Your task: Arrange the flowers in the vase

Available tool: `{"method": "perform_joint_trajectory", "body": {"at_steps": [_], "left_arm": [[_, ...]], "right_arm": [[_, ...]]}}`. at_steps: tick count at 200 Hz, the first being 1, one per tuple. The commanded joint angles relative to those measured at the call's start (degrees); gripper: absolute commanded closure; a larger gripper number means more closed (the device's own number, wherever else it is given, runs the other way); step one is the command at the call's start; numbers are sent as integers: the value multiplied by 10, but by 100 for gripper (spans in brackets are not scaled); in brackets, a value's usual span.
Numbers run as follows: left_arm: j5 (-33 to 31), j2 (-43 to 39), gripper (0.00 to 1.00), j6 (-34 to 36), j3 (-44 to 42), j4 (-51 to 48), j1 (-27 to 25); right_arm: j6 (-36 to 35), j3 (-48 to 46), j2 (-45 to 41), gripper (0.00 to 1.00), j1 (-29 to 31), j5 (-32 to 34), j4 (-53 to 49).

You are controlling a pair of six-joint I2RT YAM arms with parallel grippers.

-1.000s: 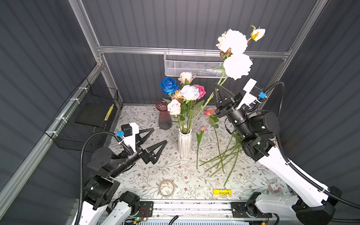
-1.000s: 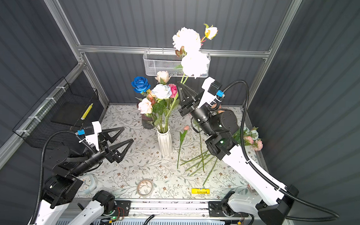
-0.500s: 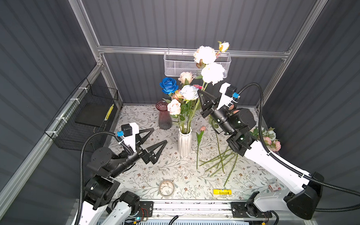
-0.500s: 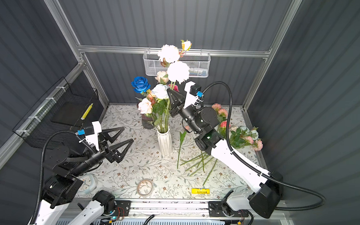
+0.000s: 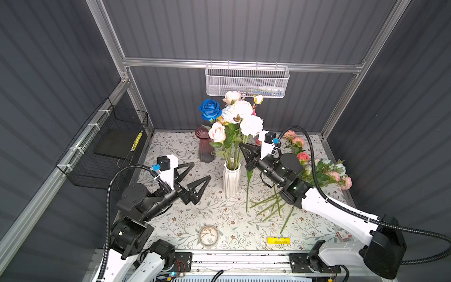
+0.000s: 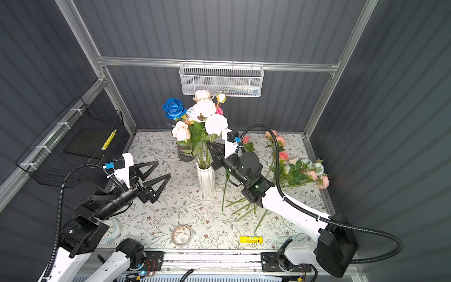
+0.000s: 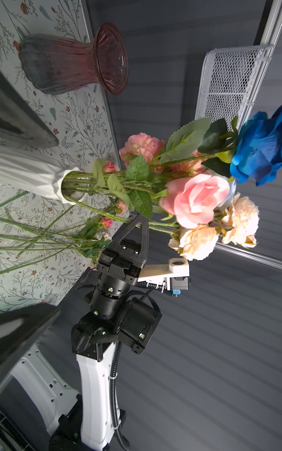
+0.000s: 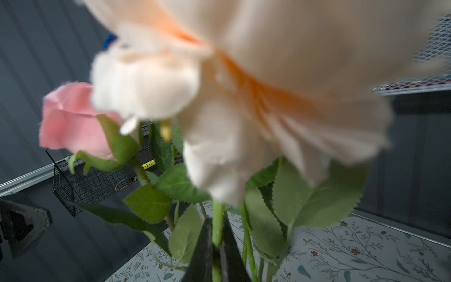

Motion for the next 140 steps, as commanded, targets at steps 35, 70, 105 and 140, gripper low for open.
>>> {"method": "perform_joint_trajectory", "body": {"at_steps": [35,70,105,140], "left_arm": [[-29,9,1,-10,-32,28,-1],[-73,38,12,-14,-45,29,-1],[-114,73,24,-30,-56,25,-1],[-120,90,17,-42,-66,34,-1]], "right_arm": [[7,-34,13,88,5,-10,-6],[4,-20,27,84,5,-13,-33],[7,-6,41,81,7,-18,-55],[7,-28,21,50,6,-17,-50]]}}
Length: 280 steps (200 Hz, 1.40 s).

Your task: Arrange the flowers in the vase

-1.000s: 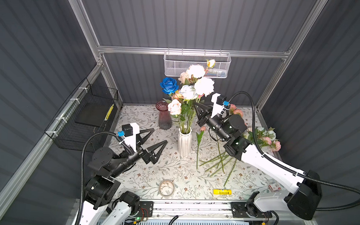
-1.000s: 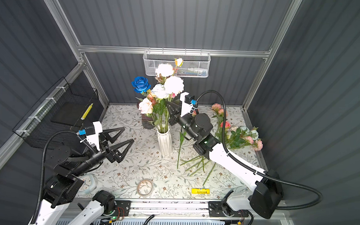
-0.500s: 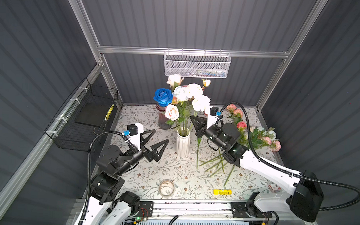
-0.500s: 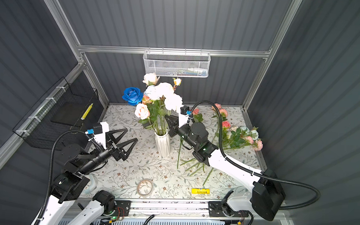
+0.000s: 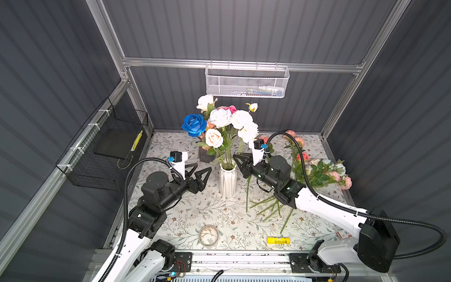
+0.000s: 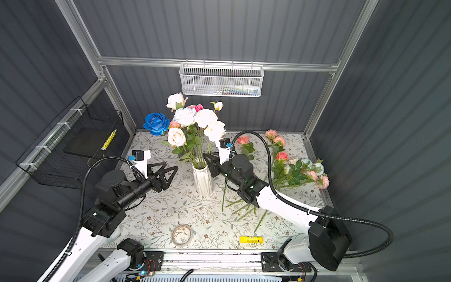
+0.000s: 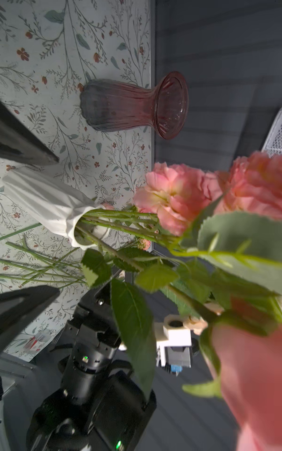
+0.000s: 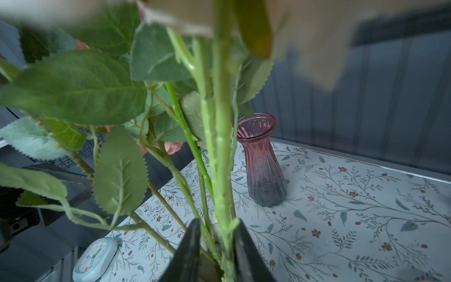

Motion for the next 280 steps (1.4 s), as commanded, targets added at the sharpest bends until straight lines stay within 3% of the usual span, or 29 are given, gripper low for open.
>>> {"method": "perform_joint_trajectory", "body": {"at_steps": [1,51,70,119,155,199,280], "left_arm": [[-16,5,17,-13,-9,12,-1],[-50,3,7,-24,-7,-7,0],[-72,3,6,-33,-7,-18,0],[-157,39,4,-61,15,-95,0],[-171,91,22,-86,11,-69,0],[-164,186,35,-89,37,-12,0],[-81,331,37,-83,100,67,0]], "right_arm": [[-2,-8,-18,49,3,-4,4],[-14,-55,-60,27,2,-24,0],[-19,-82,-61,1,2,-38,7],[-57,-112,-15,1,3,-92,50],[-78,-95,39,1,8,-79,93],[-96,-68,80,1,11,-58,121],[-112,-10,136,8,12,-53,124]]}}
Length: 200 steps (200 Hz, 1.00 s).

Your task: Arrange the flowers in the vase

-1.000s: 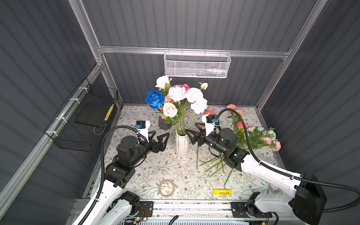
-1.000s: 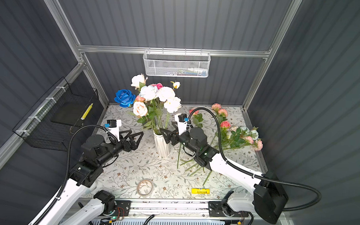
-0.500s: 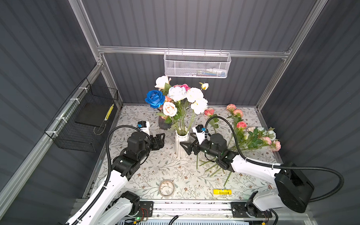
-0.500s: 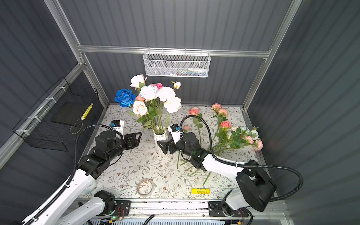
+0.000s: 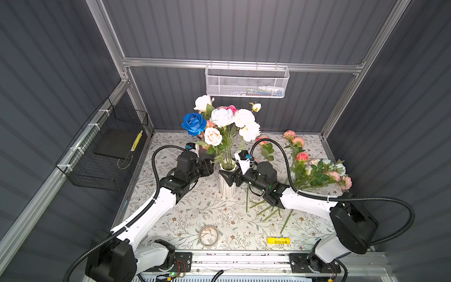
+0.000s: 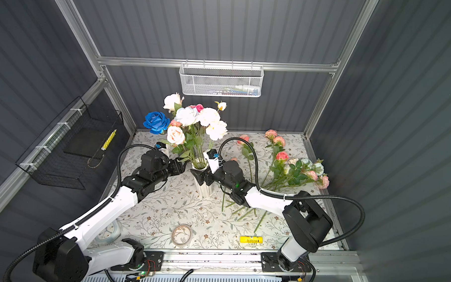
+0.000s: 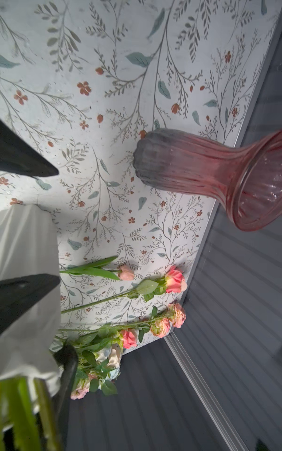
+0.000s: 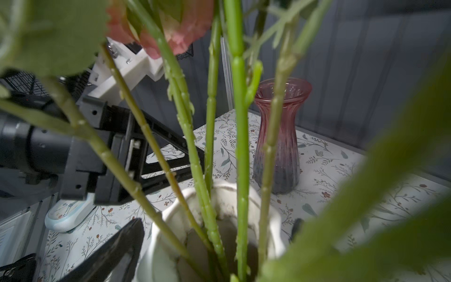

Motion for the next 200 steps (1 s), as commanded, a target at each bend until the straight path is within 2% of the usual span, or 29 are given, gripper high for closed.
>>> {"method": "perform_joint_trajectory", "body": {"at_steps": [1,31,86,139,200], "left_arm": [[43,24,37,2,29,37,0],[81,40,41,0,35,50,0],[97,34,40,-7,27,55,0],[32,-23,34,1,10,17,0],[-1,-122,31,10,-14,-50,0]], "right_arm": [[-14,19,14,8,3,7,11],[-19,22,23,15,3,16,15],[-34,23,27,34,3,30,27],[-73,21,24,52,4,82,44],[-136,70,57,60,-6,138,56]]}}
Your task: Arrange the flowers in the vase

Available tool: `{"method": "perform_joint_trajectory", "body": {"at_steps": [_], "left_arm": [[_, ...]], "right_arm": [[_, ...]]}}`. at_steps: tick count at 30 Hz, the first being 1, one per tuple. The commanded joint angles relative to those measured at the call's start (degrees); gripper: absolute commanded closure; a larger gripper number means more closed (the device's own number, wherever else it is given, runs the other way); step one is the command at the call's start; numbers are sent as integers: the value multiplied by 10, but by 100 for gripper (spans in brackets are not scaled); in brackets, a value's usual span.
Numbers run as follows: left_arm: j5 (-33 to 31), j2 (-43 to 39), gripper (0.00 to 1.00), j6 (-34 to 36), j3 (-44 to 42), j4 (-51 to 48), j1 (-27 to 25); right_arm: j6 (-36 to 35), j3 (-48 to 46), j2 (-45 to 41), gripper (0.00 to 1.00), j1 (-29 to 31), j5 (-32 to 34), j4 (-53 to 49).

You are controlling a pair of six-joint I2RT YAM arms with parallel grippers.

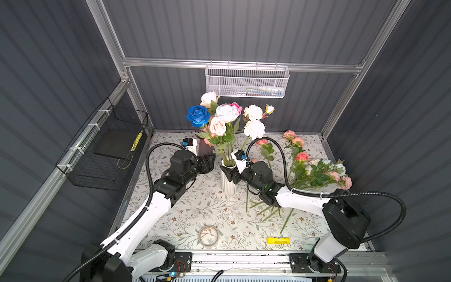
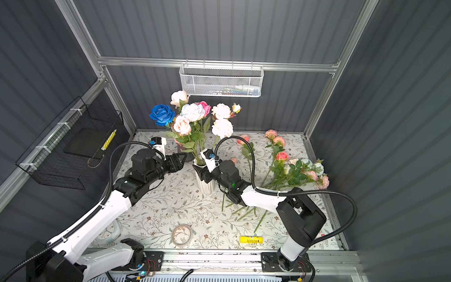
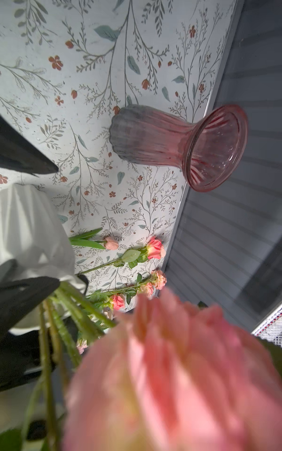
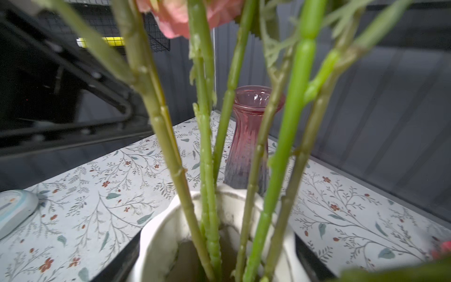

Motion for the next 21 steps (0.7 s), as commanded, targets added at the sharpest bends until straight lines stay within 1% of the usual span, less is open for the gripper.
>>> {"method": "perform_joint_trajectory", "body": {"at_steps": [1,7,13,18,21], "left_arm": [[-18,-36,31,14,-13,-49,0],[-20,-77,30,26,-9,-94,0],[-19,-87,28,32,-10,-118,0],[-22,-89,28,33,-11,-119,0],[-25,-86,27,34,-13,-119,0]], "right_arm": [[-48,47,20,60,-12,48,39],[-22,114,68,61,-56,20,50],[10,228,151,59,-97,-6,20],[22,317,219,58,-120,-5,-7],[29,360,251,55,-127,-9,-27]]}}
